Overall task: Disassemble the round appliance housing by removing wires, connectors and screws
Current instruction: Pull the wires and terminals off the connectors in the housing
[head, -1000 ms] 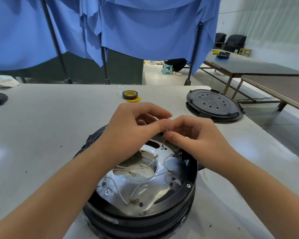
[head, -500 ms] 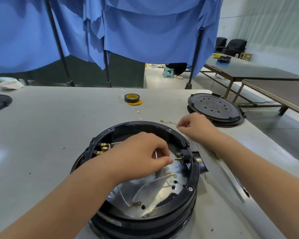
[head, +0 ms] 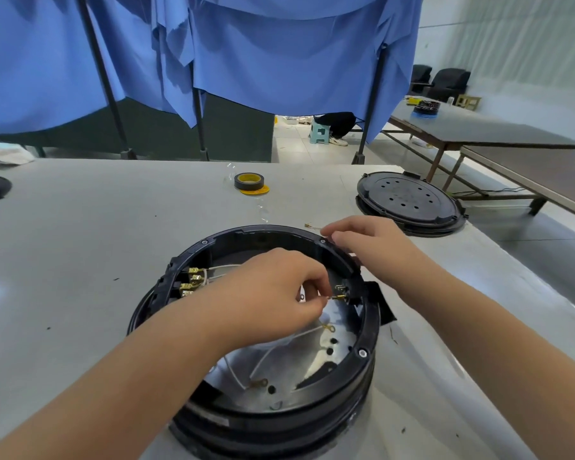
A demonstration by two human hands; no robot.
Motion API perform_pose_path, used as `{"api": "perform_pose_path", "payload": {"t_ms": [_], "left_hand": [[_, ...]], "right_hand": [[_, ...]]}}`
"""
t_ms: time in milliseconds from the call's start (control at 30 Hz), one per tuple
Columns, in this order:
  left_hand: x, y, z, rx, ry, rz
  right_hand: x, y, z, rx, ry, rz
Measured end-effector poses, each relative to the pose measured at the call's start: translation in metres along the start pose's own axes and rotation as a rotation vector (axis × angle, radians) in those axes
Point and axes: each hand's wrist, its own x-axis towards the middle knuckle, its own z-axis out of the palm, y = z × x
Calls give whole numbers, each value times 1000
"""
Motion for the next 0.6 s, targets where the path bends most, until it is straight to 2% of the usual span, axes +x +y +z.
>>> {"api": "perform_pose_path", "payload": {"t_ms": [167, 600], "left_hand": [[-1, 5, -2, -38, 3, -18], [14, 10, 0, -28, -28, -68]], "right_hand": [[-27, 3, 13, 17, -13, -46], [-29, 11, 18, 162, 37, -117]]}}
